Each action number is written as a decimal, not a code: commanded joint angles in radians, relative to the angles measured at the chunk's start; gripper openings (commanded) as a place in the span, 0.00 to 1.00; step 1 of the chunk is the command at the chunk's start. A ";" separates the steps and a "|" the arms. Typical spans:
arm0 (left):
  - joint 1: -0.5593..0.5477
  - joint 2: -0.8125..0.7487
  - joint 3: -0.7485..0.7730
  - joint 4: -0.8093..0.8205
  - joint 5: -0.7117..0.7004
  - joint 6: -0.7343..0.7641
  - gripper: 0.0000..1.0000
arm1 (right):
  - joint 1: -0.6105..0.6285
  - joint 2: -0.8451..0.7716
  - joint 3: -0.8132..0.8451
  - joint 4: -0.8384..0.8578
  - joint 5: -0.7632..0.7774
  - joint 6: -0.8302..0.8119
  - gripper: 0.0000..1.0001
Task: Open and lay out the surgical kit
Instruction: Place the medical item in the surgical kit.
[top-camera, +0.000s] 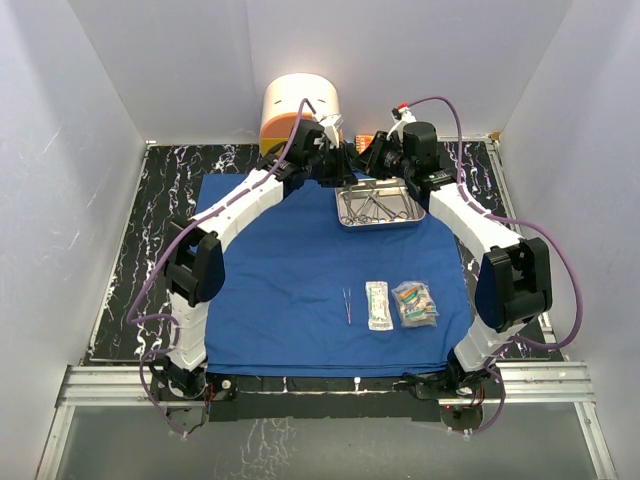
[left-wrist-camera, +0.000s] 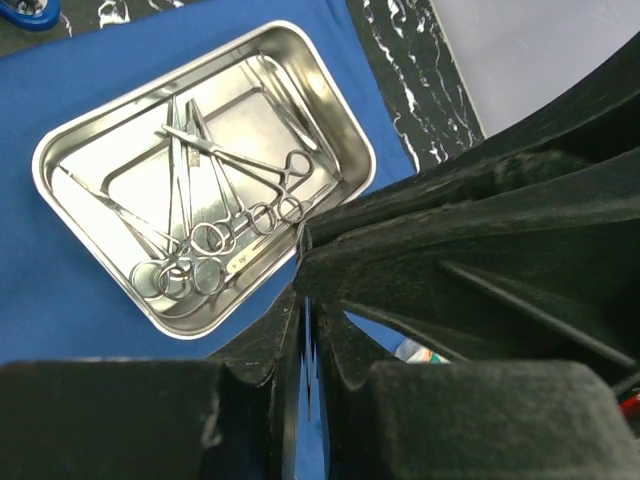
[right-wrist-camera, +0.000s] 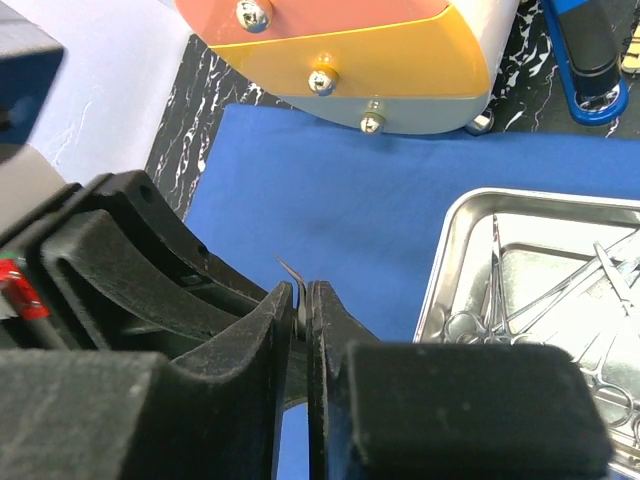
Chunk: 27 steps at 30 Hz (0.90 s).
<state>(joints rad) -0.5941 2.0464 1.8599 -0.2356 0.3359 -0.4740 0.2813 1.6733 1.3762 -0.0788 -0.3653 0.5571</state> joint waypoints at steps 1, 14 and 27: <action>-0.003 -0.075 -0.048 -0.001 0.013 -0.012 0.01 | 0.001 -0.069 -0.002 0.042 -0.007 -0.057 0.14; -0.024 -0.246 -0.319 -0.038 0.019 -0.082 0.00 | -0.072 -0.104 0.038 -0.115 -0.039 -0.282 0.35; -0.211 -0.384 -0.597 -0.268 -0.014 -0.239 0.00 | -0.196 -0.238 -0.127 -0.135 -0.030 -0.436 0.35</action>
<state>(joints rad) -0.7387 1.6981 1.3415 -0.4114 0.3283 -0.6037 0.1059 1.5253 1.2762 -0.2646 -0.4046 0.1719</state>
